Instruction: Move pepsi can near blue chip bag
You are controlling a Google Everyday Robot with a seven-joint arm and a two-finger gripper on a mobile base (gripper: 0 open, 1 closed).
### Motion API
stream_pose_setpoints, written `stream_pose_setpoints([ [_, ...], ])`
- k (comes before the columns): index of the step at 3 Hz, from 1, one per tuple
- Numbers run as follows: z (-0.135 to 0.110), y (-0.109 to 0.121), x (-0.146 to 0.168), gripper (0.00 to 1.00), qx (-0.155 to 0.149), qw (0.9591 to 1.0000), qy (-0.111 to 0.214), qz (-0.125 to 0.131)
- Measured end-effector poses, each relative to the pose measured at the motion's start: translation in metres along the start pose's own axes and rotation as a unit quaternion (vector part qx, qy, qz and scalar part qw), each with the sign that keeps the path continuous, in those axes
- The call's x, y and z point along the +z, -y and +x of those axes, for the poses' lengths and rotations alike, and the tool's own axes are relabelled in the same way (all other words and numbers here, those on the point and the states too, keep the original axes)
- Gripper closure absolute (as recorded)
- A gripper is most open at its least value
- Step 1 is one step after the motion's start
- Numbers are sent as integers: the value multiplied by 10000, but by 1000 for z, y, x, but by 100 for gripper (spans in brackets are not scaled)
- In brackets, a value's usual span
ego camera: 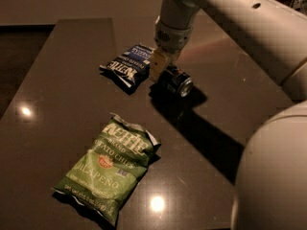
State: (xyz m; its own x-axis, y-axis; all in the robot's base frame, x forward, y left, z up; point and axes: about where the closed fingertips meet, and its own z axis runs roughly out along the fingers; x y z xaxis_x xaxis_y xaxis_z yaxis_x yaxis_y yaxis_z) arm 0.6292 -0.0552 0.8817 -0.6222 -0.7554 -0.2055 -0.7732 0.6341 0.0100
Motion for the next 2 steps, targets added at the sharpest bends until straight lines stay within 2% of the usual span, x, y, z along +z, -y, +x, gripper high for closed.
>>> stream_pose_setpoints([
  [1,-19,0,14,83,-244,9996,-39,-115],
  [2,-31,3,28,52,-442,9988,-90,-182],
])
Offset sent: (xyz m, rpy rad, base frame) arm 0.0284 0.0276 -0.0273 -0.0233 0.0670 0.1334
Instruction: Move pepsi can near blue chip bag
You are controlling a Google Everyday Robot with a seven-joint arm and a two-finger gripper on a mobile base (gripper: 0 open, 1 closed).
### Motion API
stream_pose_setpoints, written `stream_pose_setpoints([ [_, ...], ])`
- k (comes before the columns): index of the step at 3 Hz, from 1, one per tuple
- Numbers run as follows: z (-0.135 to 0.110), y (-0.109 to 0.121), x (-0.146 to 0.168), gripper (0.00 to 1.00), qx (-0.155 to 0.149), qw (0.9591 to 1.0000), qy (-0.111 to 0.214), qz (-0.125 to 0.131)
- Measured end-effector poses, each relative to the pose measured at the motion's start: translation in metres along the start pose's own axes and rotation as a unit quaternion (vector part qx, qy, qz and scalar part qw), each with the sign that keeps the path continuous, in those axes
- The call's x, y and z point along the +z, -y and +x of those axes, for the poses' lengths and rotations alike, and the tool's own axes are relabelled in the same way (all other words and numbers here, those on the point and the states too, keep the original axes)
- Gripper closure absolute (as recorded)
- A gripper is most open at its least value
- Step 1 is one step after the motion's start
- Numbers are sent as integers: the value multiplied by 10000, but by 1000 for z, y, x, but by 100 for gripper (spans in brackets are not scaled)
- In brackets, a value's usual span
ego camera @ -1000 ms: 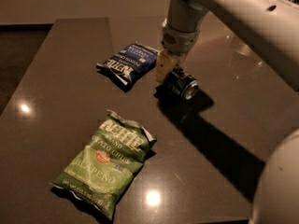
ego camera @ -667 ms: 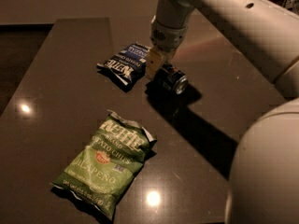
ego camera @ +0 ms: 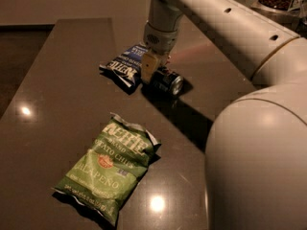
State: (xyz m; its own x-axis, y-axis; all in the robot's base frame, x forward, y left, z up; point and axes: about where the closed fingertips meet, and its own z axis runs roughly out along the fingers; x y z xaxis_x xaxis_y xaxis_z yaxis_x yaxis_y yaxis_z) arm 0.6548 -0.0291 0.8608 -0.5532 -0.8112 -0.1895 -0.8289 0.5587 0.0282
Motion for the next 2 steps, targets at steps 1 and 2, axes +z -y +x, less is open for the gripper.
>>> stream_pose_setpoints([
  [1,3,3,10,28,-52,10000,4,41],
  [2,2,3,11,5,-54,10000,13,43],
])
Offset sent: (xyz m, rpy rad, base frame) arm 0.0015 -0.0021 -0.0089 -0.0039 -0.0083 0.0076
